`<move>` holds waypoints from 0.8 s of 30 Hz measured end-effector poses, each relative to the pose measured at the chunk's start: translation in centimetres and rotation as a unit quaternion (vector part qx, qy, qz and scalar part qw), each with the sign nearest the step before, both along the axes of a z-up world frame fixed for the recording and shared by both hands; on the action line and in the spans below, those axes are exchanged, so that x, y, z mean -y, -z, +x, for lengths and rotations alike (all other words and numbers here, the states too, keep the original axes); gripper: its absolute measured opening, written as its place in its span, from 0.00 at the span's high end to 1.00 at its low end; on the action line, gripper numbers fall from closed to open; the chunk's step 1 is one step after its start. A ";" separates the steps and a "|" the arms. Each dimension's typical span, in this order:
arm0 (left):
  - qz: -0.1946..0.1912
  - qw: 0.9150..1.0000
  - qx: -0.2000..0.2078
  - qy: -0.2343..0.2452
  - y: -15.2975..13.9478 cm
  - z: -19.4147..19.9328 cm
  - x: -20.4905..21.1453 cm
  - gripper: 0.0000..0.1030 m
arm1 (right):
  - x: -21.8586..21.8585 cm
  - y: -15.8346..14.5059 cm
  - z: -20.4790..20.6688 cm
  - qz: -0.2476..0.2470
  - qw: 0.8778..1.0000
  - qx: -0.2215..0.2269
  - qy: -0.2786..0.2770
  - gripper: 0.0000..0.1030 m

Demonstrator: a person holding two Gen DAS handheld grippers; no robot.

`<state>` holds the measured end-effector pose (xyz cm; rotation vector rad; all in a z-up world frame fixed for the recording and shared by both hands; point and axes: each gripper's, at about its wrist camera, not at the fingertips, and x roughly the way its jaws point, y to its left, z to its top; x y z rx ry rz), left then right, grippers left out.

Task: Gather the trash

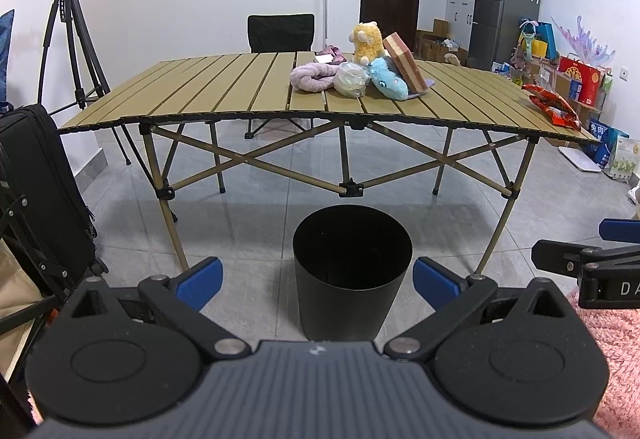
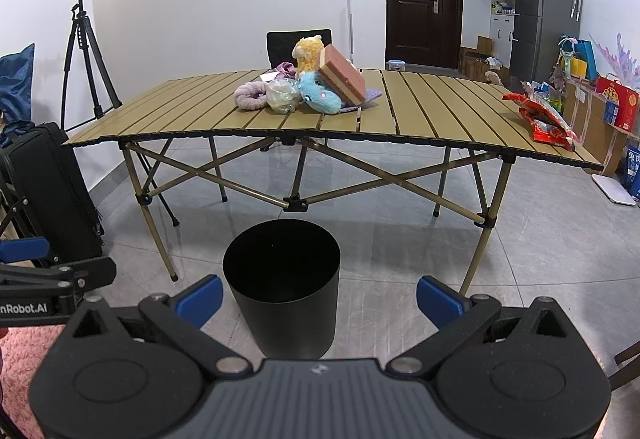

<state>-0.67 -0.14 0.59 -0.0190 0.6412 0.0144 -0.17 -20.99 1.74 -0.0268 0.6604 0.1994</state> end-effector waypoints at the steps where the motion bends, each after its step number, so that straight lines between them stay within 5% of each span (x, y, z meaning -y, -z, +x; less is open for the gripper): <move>1: 0.000 1.000 0.000 0.000 -0.1 0.0 0.0 0.00 | 0.0 0.0 0.0 0.000 1.000 0.000 0.000 0.00; 24: -0.001 1.000 0.004 -0.001 -0.2 -0.2 -0.1 0.00 | 0.0 -0.1 -0.3 -0.001 1.000 0.002 0.000 0.00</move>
